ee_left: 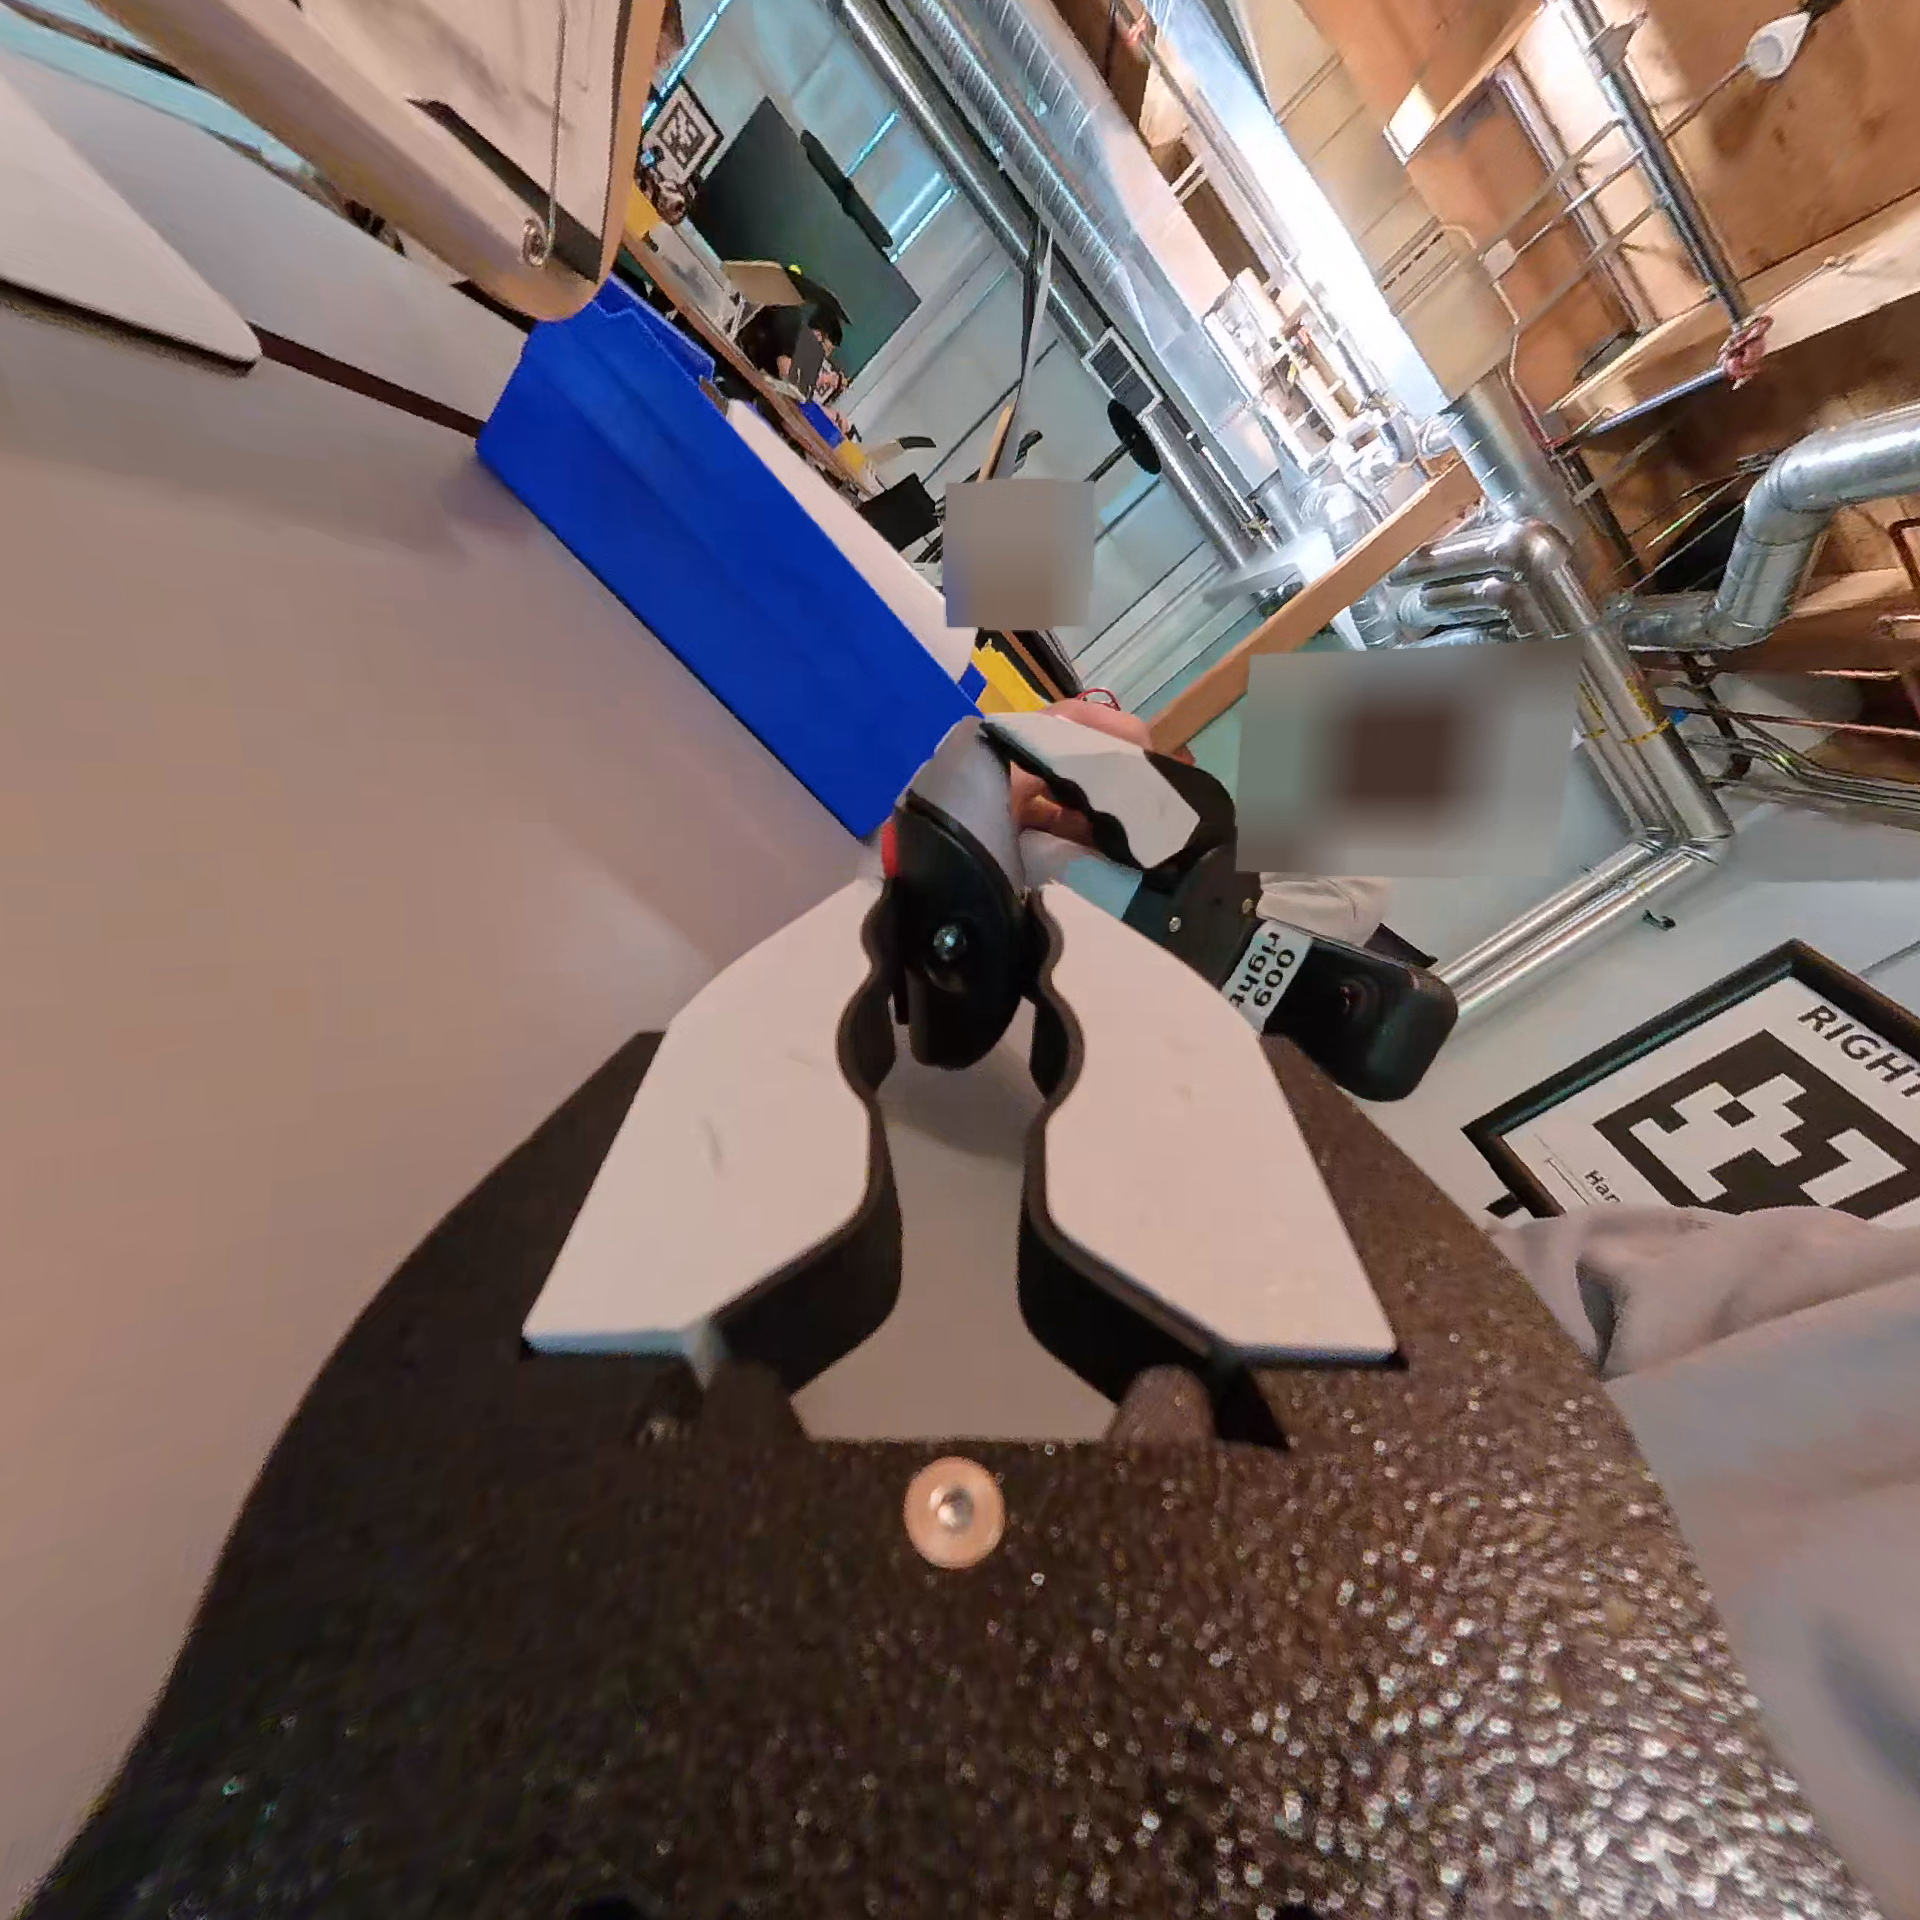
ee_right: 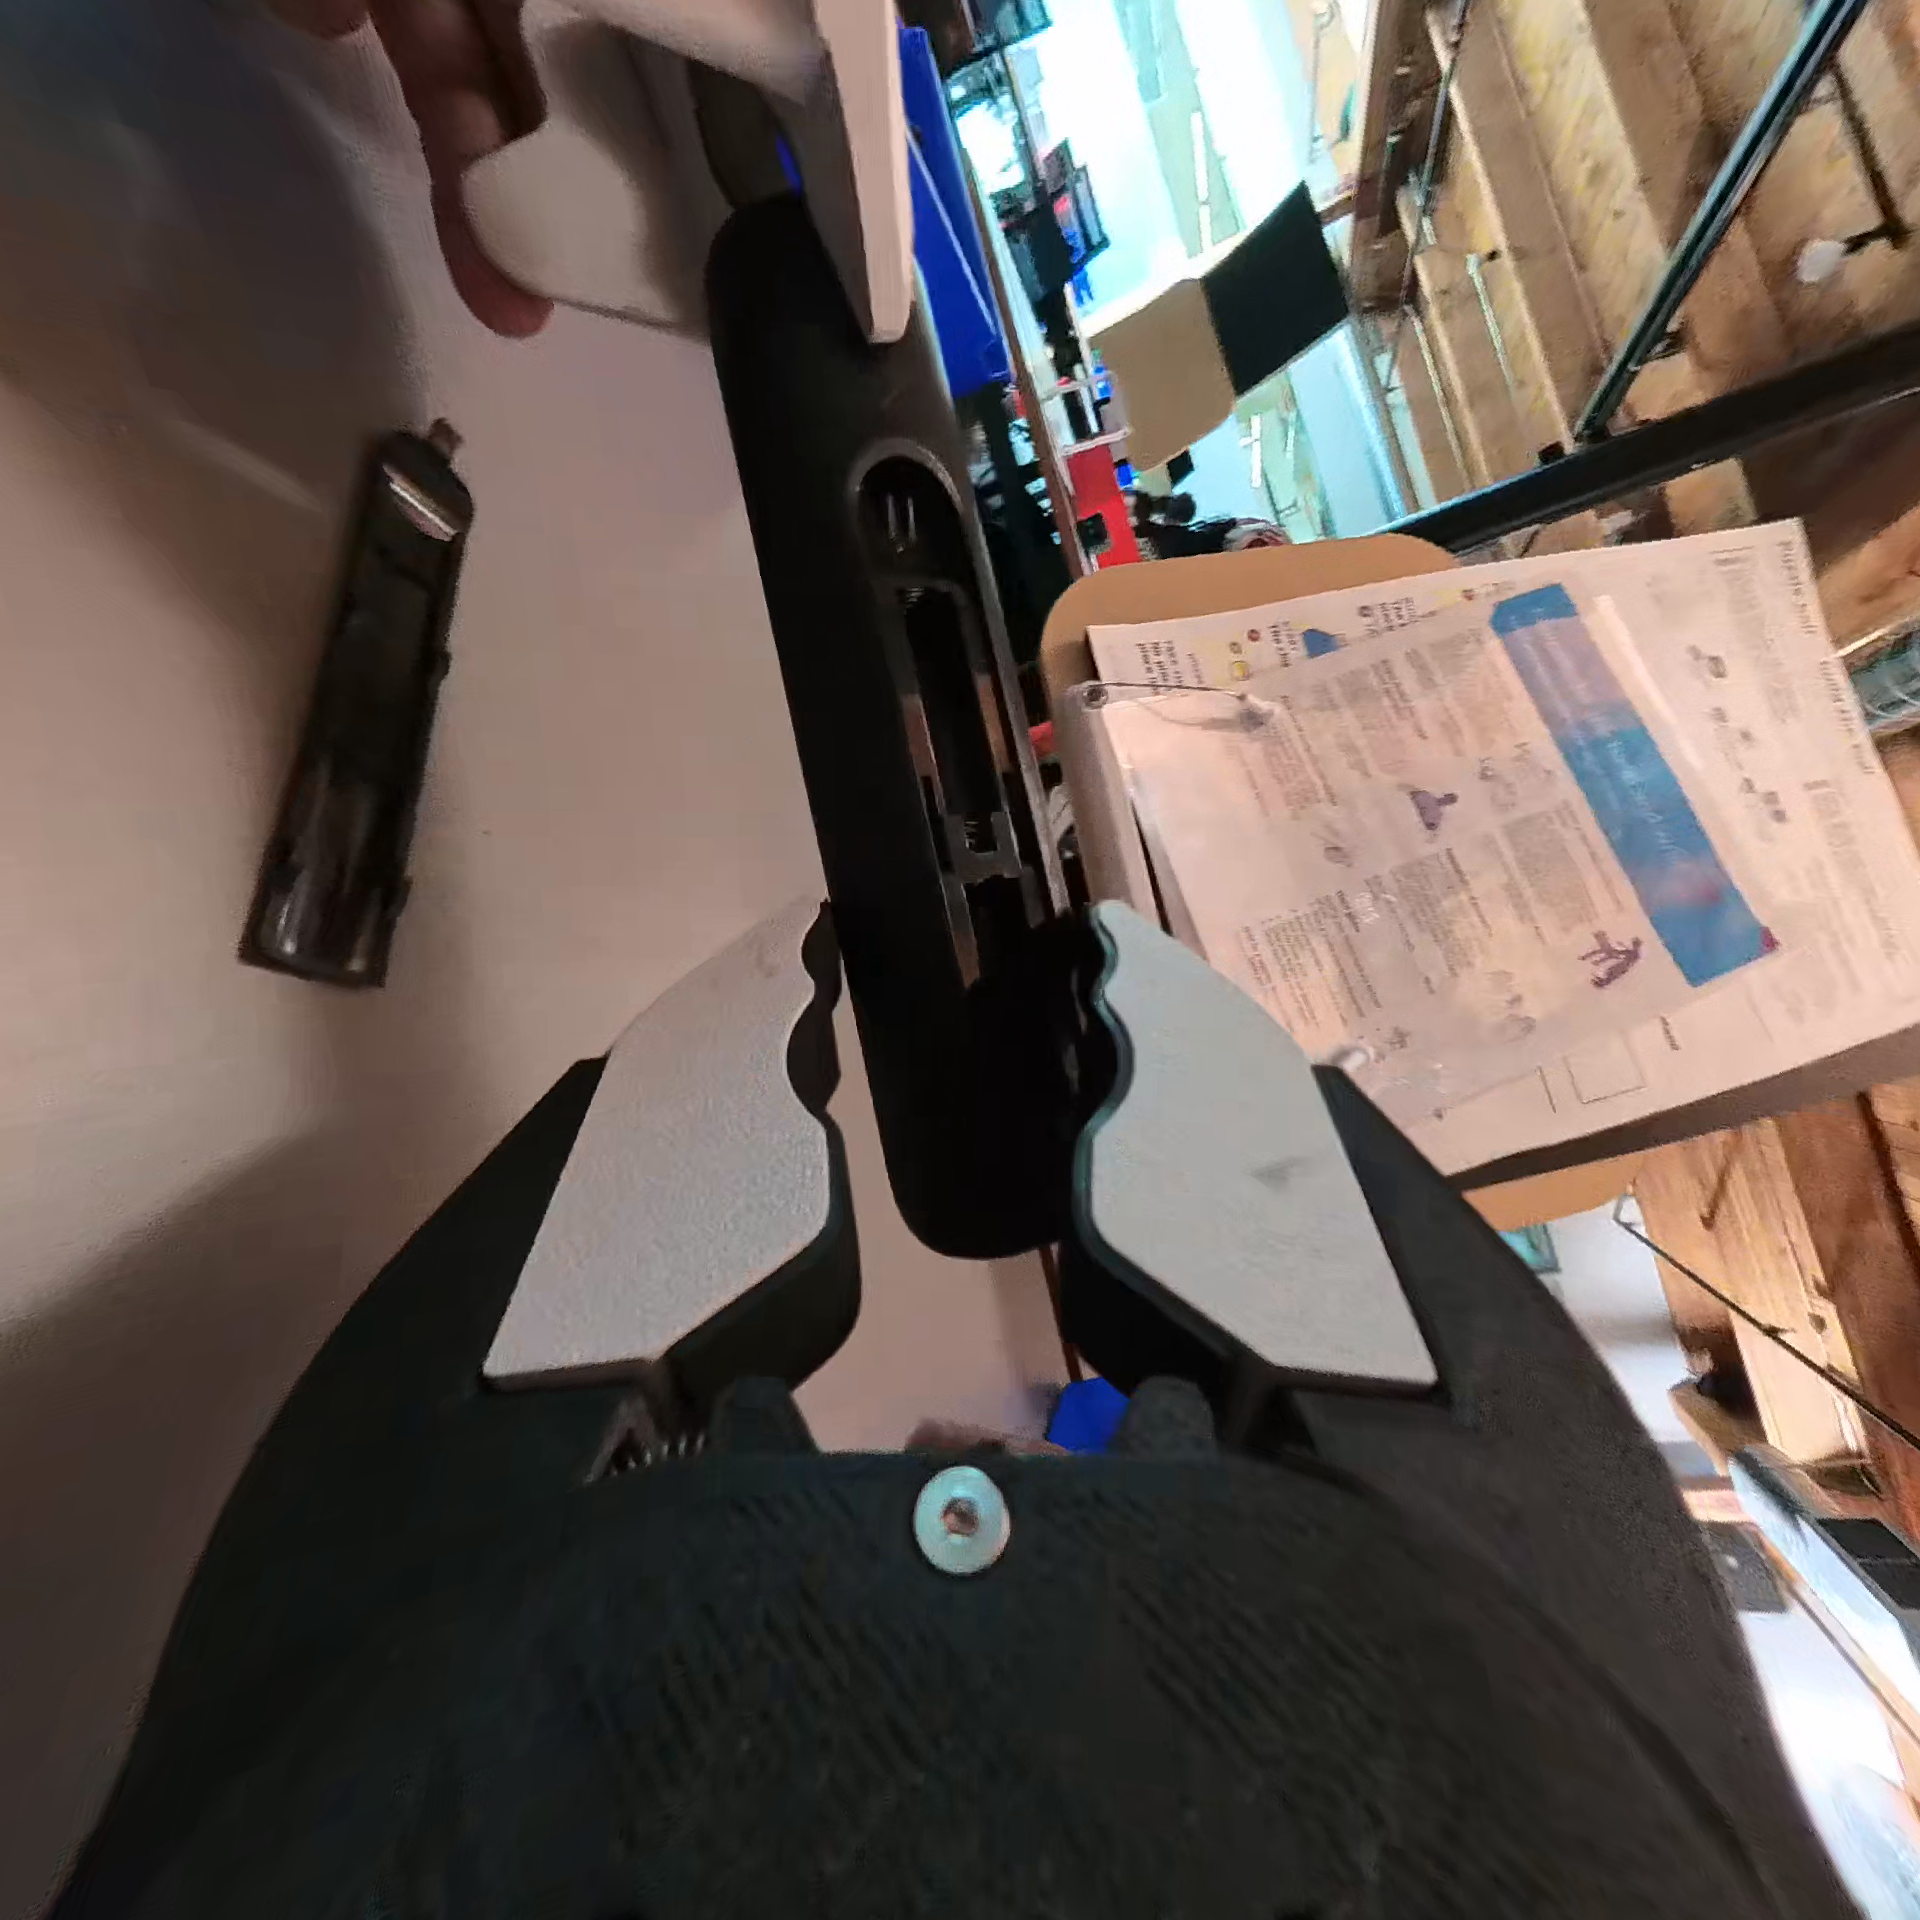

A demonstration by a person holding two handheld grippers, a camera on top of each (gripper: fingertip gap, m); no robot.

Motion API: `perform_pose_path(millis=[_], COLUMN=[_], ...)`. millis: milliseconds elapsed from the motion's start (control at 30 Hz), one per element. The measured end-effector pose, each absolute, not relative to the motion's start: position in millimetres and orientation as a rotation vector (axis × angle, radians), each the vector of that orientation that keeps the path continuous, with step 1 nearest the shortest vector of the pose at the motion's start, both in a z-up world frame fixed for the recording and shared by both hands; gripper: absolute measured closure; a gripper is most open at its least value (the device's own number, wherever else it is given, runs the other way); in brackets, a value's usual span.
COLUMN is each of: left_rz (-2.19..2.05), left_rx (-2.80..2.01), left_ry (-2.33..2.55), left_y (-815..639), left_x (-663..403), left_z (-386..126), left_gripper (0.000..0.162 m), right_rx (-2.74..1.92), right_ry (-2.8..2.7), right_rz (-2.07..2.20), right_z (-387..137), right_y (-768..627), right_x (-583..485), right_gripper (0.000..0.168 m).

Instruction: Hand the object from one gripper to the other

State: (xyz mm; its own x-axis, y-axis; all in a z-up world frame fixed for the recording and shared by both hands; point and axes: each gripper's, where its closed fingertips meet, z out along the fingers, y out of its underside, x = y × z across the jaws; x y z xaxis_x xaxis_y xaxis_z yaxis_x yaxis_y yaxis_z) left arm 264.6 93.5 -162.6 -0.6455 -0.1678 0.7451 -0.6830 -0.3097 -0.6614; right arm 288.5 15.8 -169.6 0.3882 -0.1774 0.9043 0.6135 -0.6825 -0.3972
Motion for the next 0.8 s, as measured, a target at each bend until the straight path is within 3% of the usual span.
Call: perform_pose_path(millis=[467, 500, 533, 667, 733, 800], left_rz=[1.973, 1.972, 1.962, 1.984, 1.979, 2.004], left_rx=[1.088, 1.086, 1.086, 1.064, 1.128, 1.197], left_ry=[-1.437, -1.412, -1.399, -1.471, -1.539, -1.547], left_y=[99, 99, 98, 88, 89, 96], left_x=[266, 266, 266, 265, 269, 276], left_z=[-167, -166, -166, -169, -173, -176], left_gripper=[0.137, 0.137, 0.136, 0.144, 0.144, 0.145], right_rx=[-1.832, -1.817, -1.812, -1.868, -1.885, -1.83], right_ry=[-0.613, -0.629, -0.645, -0.577, -0.48, -0.413], right_rz=[-1.505, -1.501, -1.476, -1.479, -1.345, -1.296], right_z=[-163, -162, -163, -171, -176, -167], right_y=[30, 31, 34, 36, 35, 35], right_x=[272, 269, 265, 273, 273, 271], right_gripper=[0.132, 0.134, 0.147, 0.146, 0.133, 0.132])
